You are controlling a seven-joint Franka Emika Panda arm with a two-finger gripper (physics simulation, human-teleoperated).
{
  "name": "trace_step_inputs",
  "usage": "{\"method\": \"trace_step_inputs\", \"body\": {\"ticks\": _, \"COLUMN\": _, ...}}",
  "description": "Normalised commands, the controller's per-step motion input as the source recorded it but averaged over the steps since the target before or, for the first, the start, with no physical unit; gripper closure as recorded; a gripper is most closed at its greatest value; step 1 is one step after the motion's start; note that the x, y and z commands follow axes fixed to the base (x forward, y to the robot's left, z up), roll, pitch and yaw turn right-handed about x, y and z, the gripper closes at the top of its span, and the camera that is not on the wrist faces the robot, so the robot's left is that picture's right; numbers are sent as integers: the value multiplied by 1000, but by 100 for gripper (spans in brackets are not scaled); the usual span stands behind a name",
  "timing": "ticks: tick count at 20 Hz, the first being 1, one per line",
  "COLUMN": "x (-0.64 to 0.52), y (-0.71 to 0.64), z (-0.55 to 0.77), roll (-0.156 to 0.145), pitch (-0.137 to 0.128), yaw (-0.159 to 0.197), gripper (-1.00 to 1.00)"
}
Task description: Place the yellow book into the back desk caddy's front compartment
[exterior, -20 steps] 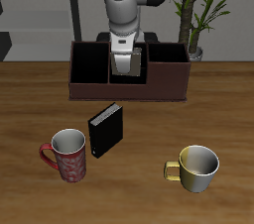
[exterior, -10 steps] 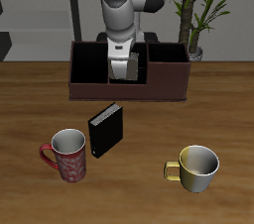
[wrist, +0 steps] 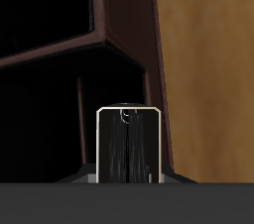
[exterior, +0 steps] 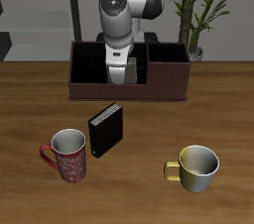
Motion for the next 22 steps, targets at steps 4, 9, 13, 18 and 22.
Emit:
{"method": "trace_step_inputs", "body": {"ticks": 4, "x": 45, "y": -85, "z": -60, "roll": -10, "pitch": 6, "yaw": 2, "gripper": 100}}
{"method": "trace_step_inputs", "body": {"ticks": 9, "x": 39, "y": -85, "z": -85, "roll": -7, "pitch": 12, "yaw": 2, "gripper": 100}}
{"method": "trace_step_inputs", "body": {"ticks": 13, "x": 22, "y": -52, "z": -50, "roll": -7, "pitch": 11, "yaw": -18, "gripper": 100}}
{"method": "trace_step_inputs", "body": {"ticks": 18, "x": 90, "y": -26, "z": -142, "roll": -3, "pitch": 21, "yaw": -2, "gripper": 100}}
{"method": "trace_step_inputs", "body": {"ticks": 22, "x": 42, "y": 108, "z": -59, "roll": 15, "pitch": 7, "yaw": 4, "gripper": 100}}
